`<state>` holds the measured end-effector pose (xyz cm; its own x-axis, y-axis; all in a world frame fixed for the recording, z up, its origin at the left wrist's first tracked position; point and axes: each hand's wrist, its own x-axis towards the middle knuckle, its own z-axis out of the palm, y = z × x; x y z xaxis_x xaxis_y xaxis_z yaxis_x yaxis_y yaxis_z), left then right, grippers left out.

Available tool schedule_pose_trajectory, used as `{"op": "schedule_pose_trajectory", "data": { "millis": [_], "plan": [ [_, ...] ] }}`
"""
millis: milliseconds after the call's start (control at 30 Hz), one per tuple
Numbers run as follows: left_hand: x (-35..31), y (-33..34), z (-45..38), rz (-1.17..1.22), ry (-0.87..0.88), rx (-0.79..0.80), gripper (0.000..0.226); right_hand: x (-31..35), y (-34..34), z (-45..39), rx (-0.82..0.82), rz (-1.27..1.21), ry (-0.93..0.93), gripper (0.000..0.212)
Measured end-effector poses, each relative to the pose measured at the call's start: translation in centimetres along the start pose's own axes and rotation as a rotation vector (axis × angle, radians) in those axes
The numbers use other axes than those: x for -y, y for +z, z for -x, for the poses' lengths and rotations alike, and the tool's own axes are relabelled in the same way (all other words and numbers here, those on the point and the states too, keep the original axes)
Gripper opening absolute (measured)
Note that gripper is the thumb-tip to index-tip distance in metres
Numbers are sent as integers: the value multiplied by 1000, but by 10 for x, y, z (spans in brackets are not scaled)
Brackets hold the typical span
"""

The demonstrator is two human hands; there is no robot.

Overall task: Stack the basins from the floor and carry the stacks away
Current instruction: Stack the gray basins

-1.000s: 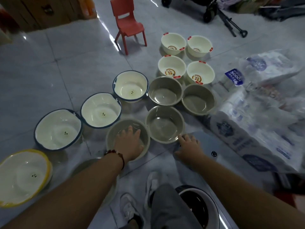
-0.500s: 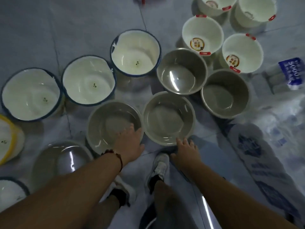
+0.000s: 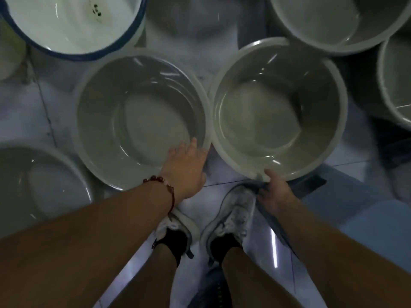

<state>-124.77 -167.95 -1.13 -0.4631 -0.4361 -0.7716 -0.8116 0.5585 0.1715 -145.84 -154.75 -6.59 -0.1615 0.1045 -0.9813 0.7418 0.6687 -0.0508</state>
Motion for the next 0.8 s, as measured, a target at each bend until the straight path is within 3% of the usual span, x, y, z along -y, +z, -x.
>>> {"op": "schedule_pose_trajectory", "data": {
  "millis": [100,267,433,600,800],
  "plan": [
    [11,12,-5,53,-12,-1,65,13,10,-5,-36,-246,32,37],
    [28,8,11,151,-13,-7,67,21,10,18,-135,-303,39,11],
    [42,-15,42,236,-55,24,68,42,3,79,-125,-363,1,12],
    [65,-50,84,351,-93,20,61,77,14,155,-302,-189,74,27],
    [113,-93,149,743,-229,5,55,94,36,262,-403,-139,-7,31]
  ]
}}
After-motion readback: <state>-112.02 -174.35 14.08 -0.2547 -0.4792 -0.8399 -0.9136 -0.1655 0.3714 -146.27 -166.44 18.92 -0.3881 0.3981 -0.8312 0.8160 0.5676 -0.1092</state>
